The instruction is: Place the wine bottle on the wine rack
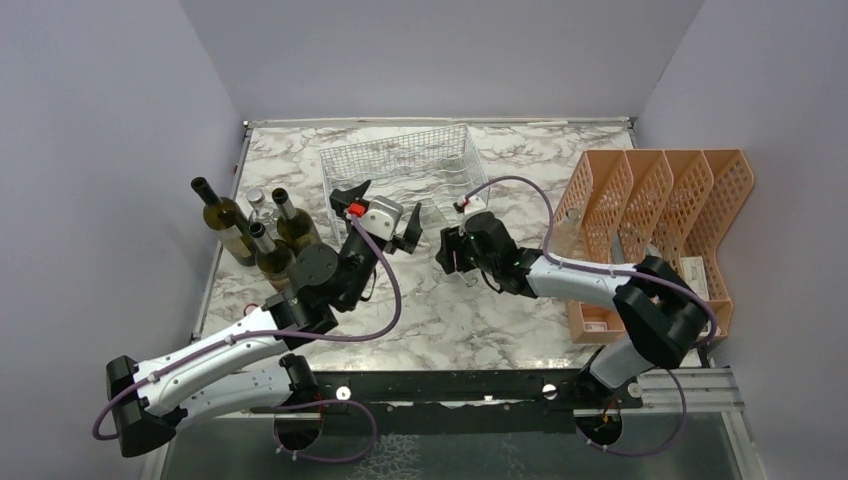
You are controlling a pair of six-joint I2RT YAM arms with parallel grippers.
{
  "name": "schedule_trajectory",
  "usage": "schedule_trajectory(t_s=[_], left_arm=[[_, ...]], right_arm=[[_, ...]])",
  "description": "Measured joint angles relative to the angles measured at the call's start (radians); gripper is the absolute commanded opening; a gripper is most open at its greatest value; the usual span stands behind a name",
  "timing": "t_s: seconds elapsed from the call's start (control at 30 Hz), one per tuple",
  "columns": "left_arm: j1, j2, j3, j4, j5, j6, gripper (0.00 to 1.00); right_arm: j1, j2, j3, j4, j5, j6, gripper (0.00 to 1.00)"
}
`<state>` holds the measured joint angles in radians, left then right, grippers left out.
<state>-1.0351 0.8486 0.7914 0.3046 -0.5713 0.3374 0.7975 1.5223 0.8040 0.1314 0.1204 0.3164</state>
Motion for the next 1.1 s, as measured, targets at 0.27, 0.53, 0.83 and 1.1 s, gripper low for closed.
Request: schedule_trajectory(t_s=[0.27,0.53,0.83,1.1], left_arm=[[0.001,-0.061,-0.087,0.045,-0.036,0.011,0.99],[0.002,-0.080,-0.111,0.070,-0.040,0.026,0.99],[0.008,-0.084,-0.119,0.076,-0.045,0.045,0.99],[0.015,-0.089,-0.121,0.080,-0.047,0.050,0.99]], right_arm=[[0.000,0.138,-0.025,0.240,0.135,0.062,0.01],[0.000,0.261,0.035,0.373,0.179,0.051,0.01],[0.000,0.368,0.172,0.397,0.208,0.035,0.04],[-0.001,0.426,0.229,0.390,0.220,0.023,0.18]])
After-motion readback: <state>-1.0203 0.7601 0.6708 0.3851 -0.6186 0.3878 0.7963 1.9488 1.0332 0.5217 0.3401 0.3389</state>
